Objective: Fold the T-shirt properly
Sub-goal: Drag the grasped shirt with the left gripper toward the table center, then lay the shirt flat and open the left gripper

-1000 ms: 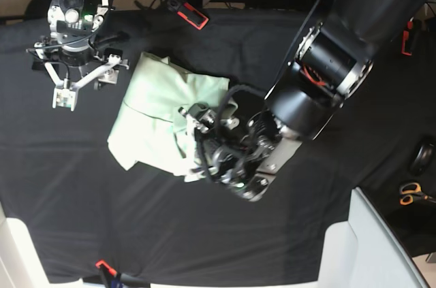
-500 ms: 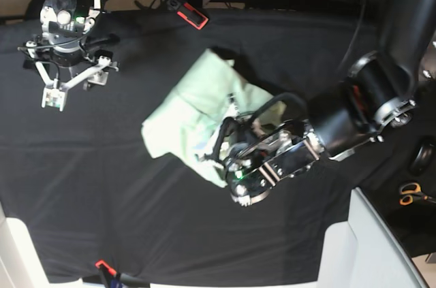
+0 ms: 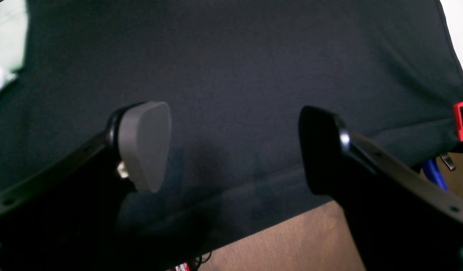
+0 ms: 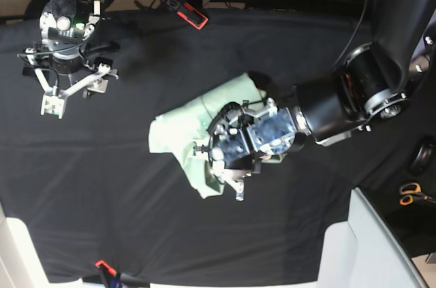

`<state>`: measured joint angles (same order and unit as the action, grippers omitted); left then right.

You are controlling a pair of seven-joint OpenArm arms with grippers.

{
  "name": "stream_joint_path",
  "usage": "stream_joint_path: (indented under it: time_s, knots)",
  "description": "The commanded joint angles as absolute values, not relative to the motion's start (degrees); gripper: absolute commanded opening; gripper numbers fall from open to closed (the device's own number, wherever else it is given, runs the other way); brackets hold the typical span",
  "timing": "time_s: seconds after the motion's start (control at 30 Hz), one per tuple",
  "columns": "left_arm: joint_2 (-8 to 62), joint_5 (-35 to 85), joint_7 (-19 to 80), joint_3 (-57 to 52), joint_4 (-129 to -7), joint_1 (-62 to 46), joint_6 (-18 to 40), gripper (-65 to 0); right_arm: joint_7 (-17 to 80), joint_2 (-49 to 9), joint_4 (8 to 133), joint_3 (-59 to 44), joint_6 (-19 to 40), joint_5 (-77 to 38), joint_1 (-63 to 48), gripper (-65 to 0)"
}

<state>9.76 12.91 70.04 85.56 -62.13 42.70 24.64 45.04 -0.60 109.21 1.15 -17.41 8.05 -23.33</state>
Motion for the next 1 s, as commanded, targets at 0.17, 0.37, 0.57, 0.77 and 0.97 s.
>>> stream_joint_path:
  time_s: [0.17, 0.37, 0.57, 0.77, 0.97]
  knots:
    - [8.2, 5.4, 62.5, 85.0, -63.0, 42.4, 24.6, -65.0, 43.9, -0.7, 110.1, 0.9, -17.5, 8.7, -22.9, -14.9]
    - [7.2, -3.2, 59.5, 85.0, -63.3, 39.9, 24.6, -65.0, 44.0, -0.7, 110.0, 0.7, -17.5, 8.7, -22.5, -14.9]
    - [6.4, -8.9, 56.7, 85.0, -63.3, 39.3, 24.6, -65.0, 44.1, -0.7, 107.0, 0.8, -17.5, 8.7, -21.2, -14.9]
    - [5.4, -9.5, 54.4, 85.0, -62.7, 39.3, 24.6, -65.0, 44.0, -0.7, 105.6, 0.7, -17.5, 8.7, -20.5, -14.9]
    - [5.2, -9.5, 54.9, 85.0, -62.7, 39.3, 24.6, -65.0, 44.0, -0.7, 105.6, 0.7, -17.5, 8.7, -20.4, -14.9]
